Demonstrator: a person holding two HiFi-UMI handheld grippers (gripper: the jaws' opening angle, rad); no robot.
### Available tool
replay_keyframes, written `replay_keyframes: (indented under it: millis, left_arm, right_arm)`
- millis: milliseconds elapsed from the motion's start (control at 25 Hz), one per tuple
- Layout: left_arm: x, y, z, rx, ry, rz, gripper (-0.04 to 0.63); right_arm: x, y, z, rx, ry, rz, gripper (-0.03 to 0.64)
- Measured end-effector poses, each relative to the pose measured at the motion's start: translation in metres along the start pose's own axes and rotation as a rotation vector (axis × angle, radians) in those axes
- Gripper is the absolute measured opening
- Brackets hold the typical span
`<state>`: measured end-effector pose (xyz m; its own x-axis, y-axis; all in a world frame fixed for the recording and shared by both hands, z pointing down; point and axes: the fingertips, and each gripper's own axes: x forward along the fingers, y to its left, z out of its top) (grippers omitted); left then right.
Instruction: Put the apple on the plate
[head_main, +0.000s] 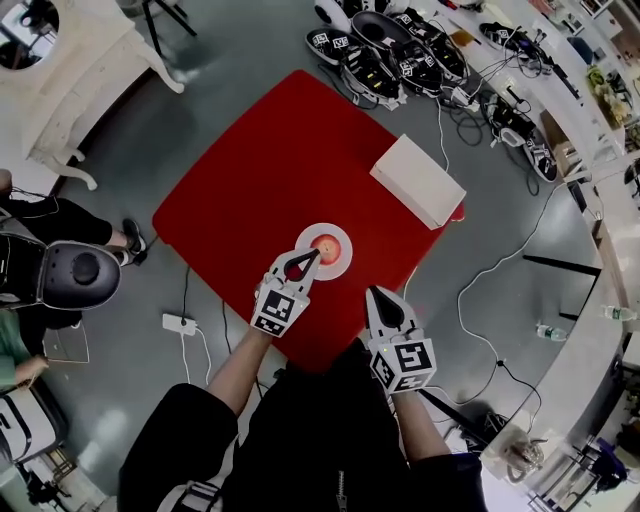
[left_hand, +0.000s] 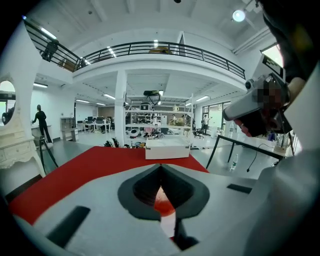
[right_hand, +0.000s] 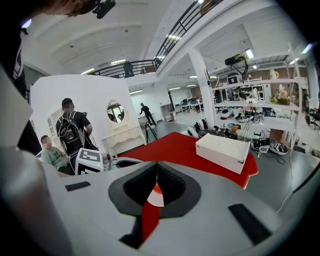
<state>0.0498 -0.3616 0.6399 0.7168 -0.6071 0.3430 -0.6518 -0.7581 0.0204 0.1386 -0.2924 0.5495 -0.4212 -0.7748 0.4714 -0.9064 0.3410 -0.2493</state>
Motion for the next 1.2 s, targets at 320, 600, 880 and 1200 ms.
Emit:
replay_keyframes:
  millis: [320, 600, 880, 1200]
  left_arm:
    - [-0.049, -0.005, 0.039, -0.004, -0.015, 0.077, 0.006]
    - [-0.094, -0.024, 0.062, 0.006, -0.034, 0.099, 0.006]
    - [-0.129, -0.050, 0.064, 0.009, -0.034, 0.085, 0.006]
    - [-0.165, -0.057, 0.072, 0.019, -0.051, 0.106, 0.006]
  right_arm:
    - [-0.012, 0.017, 0.011, -0.022, -0.054, -0.001, 0.011]
    - [-0.034, 0.046, 0.015, -0.055, -0.105, 0.009, 0.011]
    - [-0.056, 0.071, 0.009, -0.068, -0.151, -0.011, 0.011]
    - [-0.072, 0.095, 0.004, -0.071, -0.166, -0.014, 0.011]
